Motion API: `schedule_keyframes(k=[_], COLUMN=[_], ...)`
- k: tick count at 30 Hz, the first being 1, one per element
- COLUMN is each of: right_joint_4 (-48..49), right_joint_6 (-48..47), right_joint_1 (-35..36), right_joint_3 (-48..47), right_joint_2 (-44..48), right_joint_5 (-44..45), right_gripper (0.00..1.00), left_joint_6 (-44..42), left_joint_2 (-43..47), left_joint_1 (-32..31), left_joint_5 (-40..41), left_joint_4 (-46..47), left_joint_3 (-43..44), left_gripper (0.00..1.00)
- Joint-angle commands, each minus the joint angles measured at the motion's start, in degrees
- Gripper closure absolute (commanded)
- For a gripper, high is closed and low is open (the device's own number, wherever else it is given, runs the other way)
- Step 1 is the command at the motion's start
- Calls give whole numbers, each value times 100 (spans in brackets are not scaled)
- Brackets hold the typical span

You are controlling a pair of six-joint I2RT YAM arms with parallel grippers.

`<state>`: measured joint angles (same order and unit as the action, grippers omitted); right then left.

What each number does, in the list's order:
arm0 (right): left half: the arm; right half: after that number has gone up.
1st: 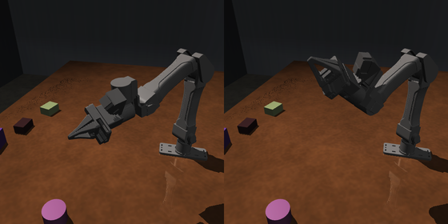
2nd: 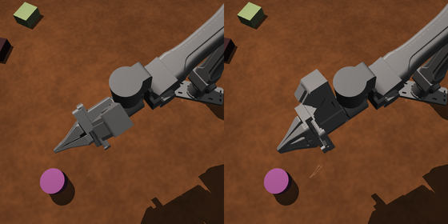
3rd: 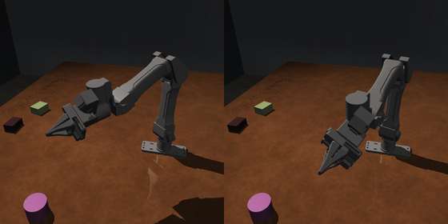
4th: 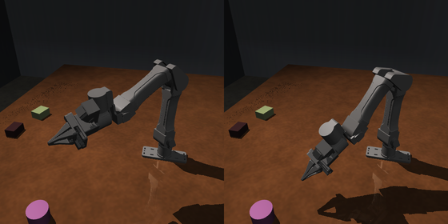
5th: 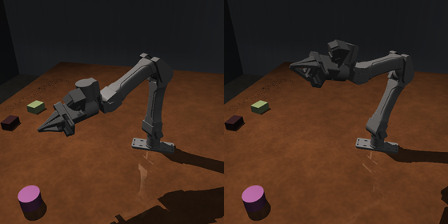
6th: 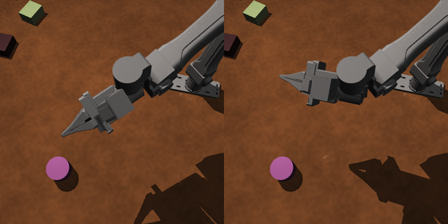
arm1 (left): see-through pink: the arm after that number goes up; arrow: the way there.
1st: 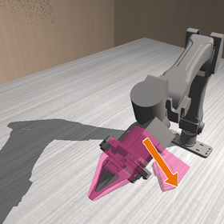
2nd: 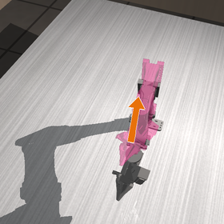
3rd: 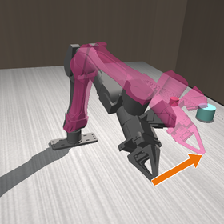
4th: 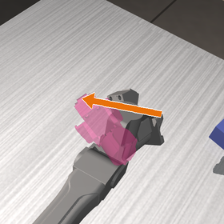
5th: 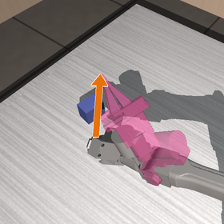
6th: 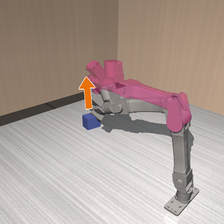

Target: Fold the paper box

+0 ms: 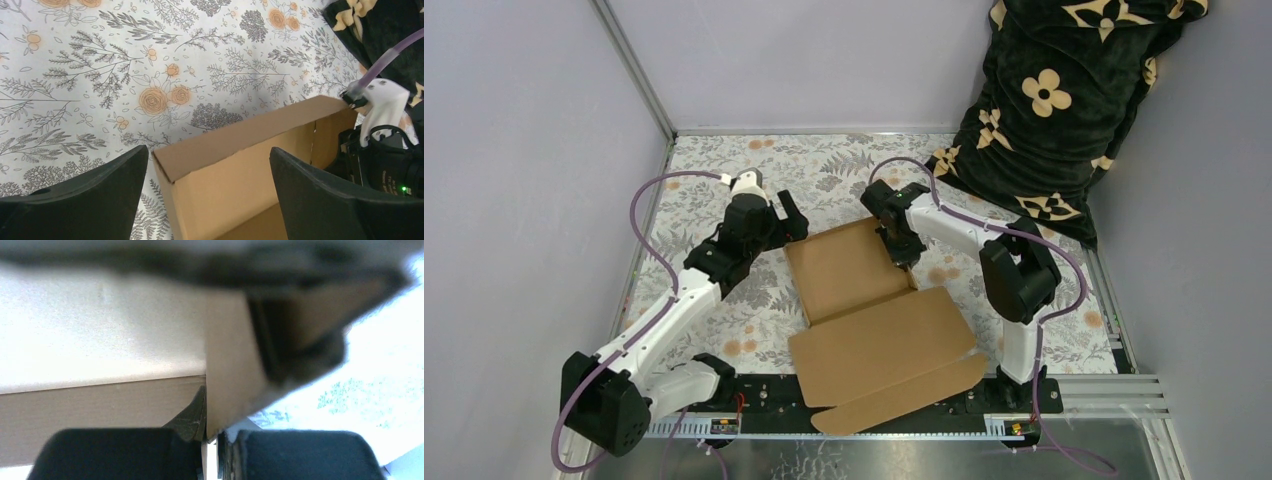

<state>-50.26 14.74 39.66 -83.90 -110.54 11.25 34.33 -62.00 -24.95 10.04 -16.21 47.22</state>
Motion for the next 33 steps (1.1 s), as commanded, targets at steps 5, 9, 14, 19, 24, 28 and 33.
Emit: schedule_keyframes(k=[5,9,14,19,24,28,33], right_joint_4=[-1307,-1143,-1007,-863,-618,-418,-153], right_joint_6=[-472,-433,-428,-442,-485,-474,-437], right_joint_1=[27,13,8,9,7,13,10], right_joint_3=[-68,-254,-642,-920,-889,-665,-531], right_joint_2=[-628,-540,-530,-473,-501,-600,-584], right_joint_5=[-421,-113,245,617,580,532,681], right_gripper=[86,67,60,59,61,64,69], left_joint_6=[-128,-113,-85,-93,-111,-127,-139], left_joint_2=[-204,-255,-332,-383,-447,-476,-471], left_joint_1=[138,174,183,183,183,192,192], left_joint_5=[-574,-644,-735,-784,-810,-820,-828], left_joint_4=[624,711,827,911,964,970,966], left_joint_3=[-78,-124,-181,-251,-262,-244,-266], left_gripper=[2,2,3,3,3,3,3])
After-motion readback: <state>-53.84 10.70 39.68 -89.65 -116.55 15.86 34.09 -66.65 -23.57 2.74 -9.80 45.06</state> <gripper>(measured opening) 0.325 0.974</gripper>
